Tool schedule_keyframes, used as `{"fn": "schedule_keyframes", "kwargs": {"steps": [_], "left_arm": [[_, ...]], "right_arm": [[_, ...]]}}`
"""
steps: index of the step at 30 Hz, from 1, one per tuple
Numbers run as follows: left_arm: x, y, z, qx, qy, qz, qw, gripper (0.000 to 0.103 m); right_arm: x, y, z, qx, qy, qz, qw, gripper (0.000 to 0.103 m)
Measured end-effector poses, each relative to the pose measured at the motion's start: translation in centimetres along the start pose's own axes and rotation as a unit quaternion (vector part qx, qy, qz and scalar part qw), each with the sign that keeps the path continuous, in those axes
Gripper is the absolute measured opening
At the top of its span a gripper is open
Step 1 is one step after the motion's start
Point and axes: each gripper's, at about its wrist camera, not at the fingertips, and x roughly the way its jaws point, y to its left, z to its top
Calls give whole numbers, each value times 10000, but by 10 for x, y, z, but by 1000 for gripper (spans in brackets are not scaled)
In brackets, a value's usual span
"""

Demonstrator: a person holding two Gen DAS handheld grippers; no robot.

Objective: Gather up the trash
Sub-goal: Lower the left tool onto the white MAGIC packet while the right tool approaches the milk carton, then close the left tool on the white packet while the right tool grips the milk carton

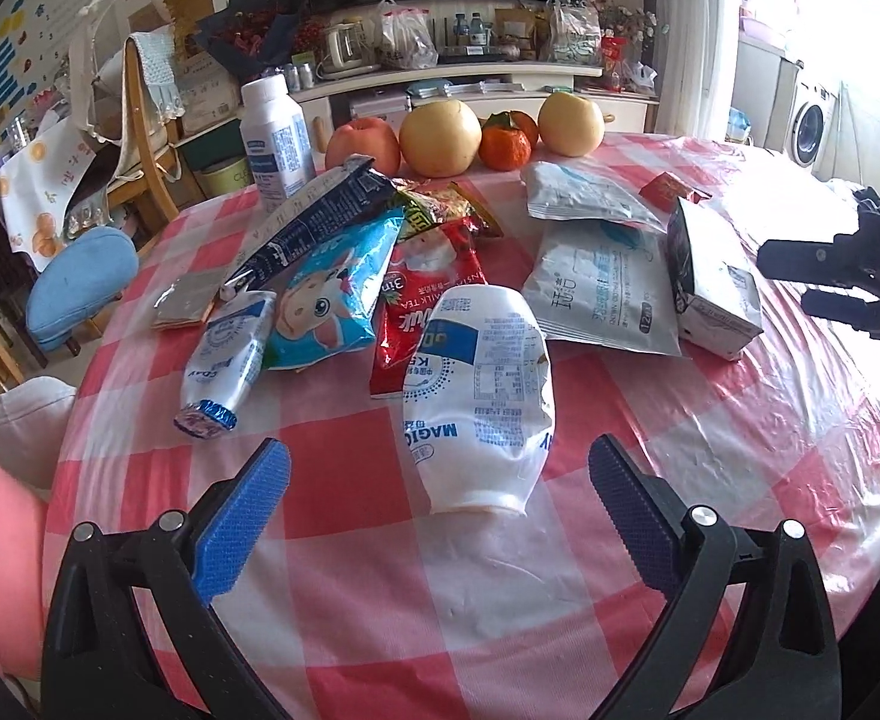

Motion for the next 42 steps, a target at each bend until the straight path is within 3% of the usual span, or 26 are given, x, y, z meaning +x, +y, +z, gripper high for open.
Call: {"fn": "schedule_keyframes", "kwargs": {"steps": [17,19,20,30,33,42], "left_arm": [[32,2,12,-100,195,-112,9997,96],[35,3,12,-132,244,-111,9996,78],[38,4,13,-182,302,-117,9993,74],[39,12,13,-527,353,-208,9978,60],[37,14,13,-599,332,-279,9973,59],[29,19,11,-750,251,-506,9956,47]], "right_arm": [[40,19,13,-410,4,-521,9978,97],[42,20,13,-434,-14,-629,9971,92],[44,19,14,-427,-13,-658,9969,88],[55,16,14,-399,29,-795,9960,86],[54,16,14,-434,-10,-914,9949,78],[44,13,10,-431,-47,-1018,9939,68]]}}
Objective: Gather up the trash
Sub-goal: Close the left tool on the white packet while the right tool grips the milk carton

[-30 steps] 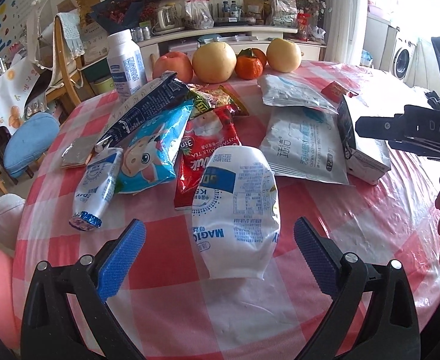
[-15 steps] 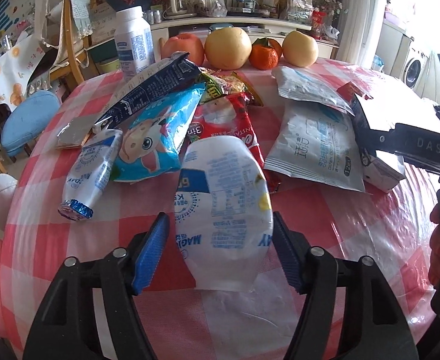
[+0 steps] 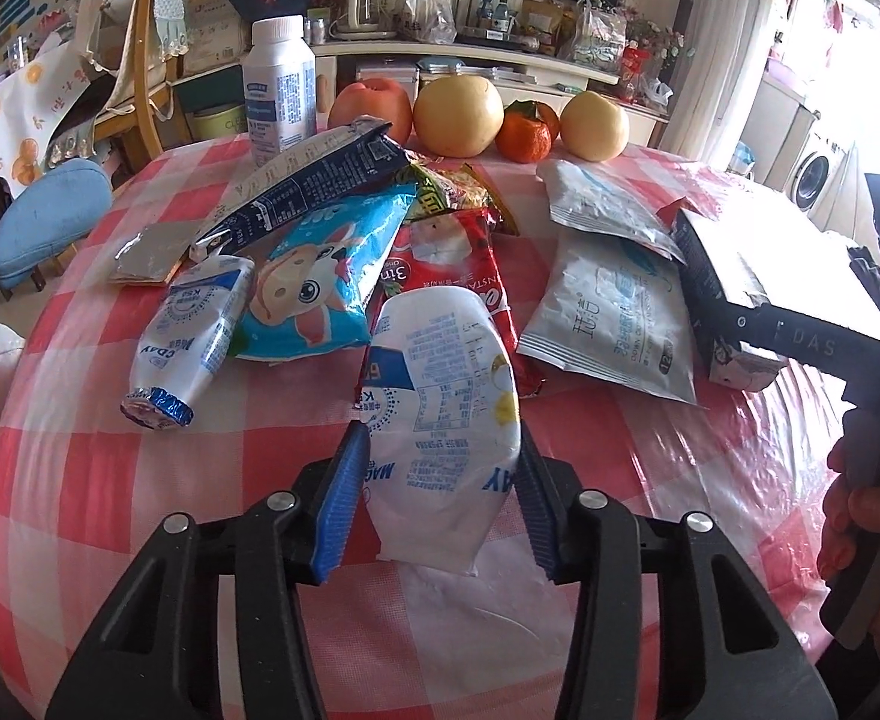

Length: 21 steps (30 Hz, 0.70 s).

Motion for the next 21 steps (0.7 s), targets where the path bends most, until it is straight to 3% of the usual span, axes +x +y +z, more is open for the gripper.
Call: {"fn": "schedule_keyframes", "kwargs": {"steps": [10,21], "left_arm": [[-8,12,-1,-406,-51,-542,9977,37],[-21,14,-7,-545,-86,-918,9942,33]], "right_arm": [[-26,-11,-9,254,-138,364,9989,66],[-66,-3,-14,115,-481,931,9944,65]]}}
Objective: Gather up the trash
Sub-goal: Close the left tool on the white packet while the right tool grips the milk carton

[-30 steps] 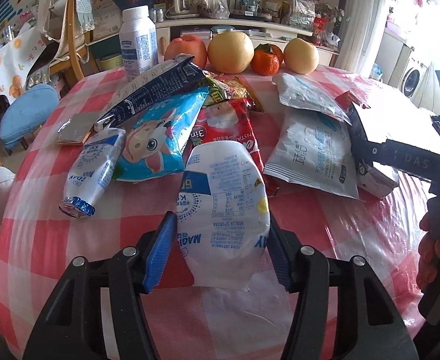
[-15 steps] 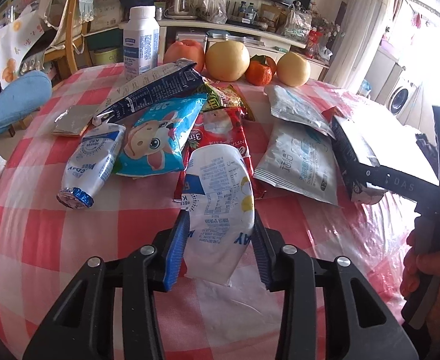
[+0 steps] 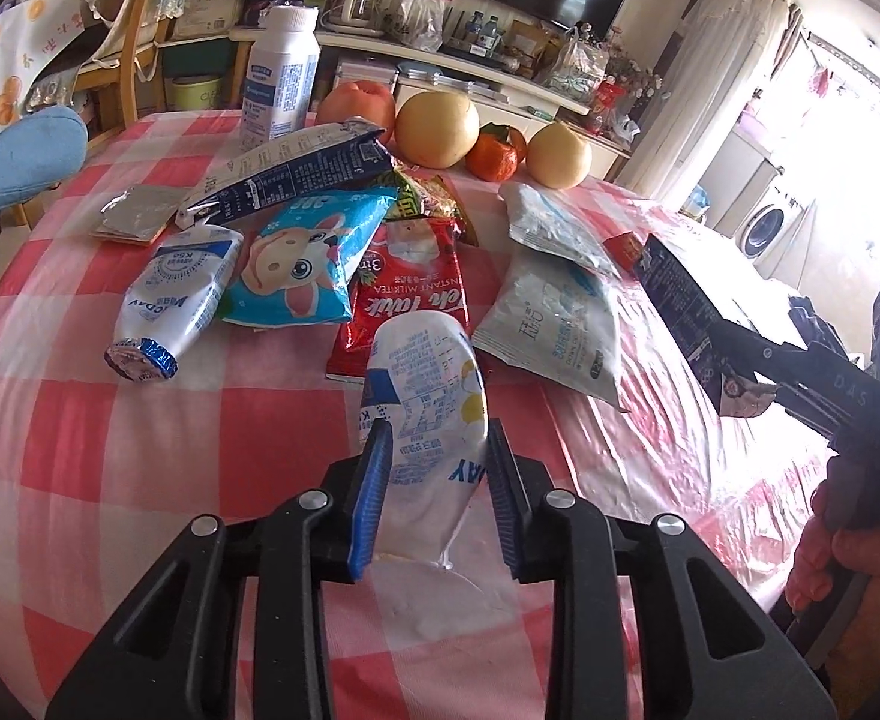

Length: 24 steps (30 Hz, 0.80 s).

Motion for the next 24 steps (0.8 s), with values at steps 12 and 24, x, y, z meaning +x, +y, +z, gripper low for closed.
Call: {"fn": "schedule_keyframes", "kwargs": {"steps": [12,24], "left_arm": [[4,2,-5,207,178,320,9991,58],[32,-17,-9,1026,332,788,9910,77]], "right_arm": [[-6,24,-7,-296,-12,206,9993,66],[3,25,-9,-356,142,374,9986,64]]}}
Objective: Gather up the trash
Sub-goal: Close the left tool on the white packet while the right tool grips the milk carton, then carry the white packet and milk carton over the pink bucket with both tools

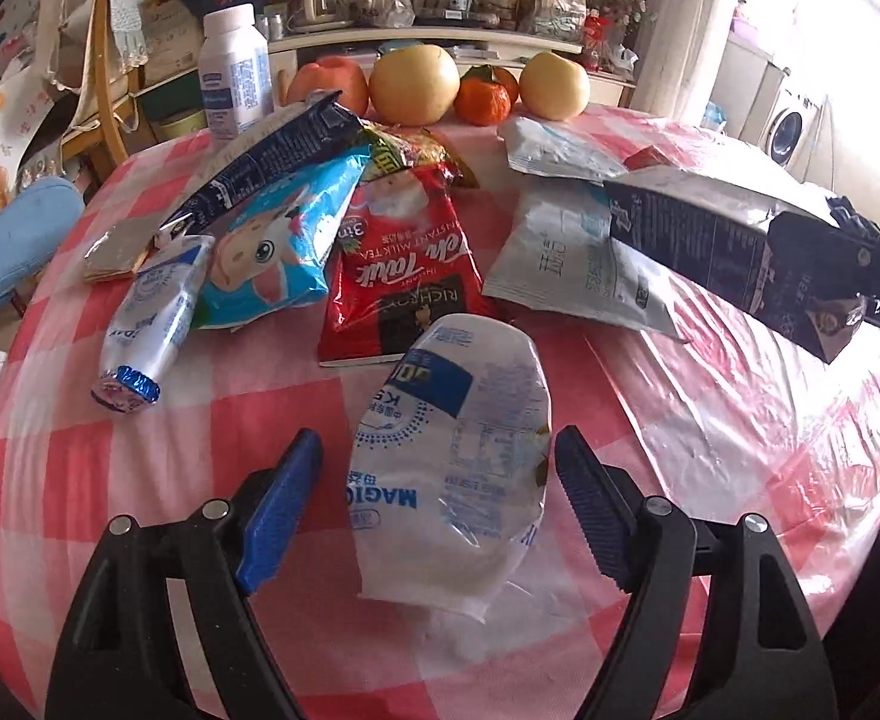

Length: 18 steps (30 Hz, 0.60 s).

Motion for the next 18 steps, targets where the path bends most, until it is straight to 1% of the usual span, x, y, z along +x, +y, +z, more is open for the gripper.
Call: {"fn": "schedule_keyframes", "kwargs": {"steps": [1,2,6,9,13,18], "left_arm": [[-1,1,0,-4,-31,19,10000,72],[-2,1,0,-6,-51,28,10000,62],[-3,0,-1,-33,-58,52,10000,63],[-6,2,0,-141,-76,32,9999,62],[-23,11,5,-349,-308,29,9989,62],[-47,24,9,-580,-574,29,9967,62]], "right_arm": [[0,0,0,-13,5,10,10000,64],[2,1,0,-36,20,9,10000,64],[8,6,-4,-220,138,-173,9995,64],[11,12,-7,-411,167,-281,9986,64],[11,22,-9,-686,157,-347,9969,63],[6,36,-10,-890,73,-304,9955,63]]}}
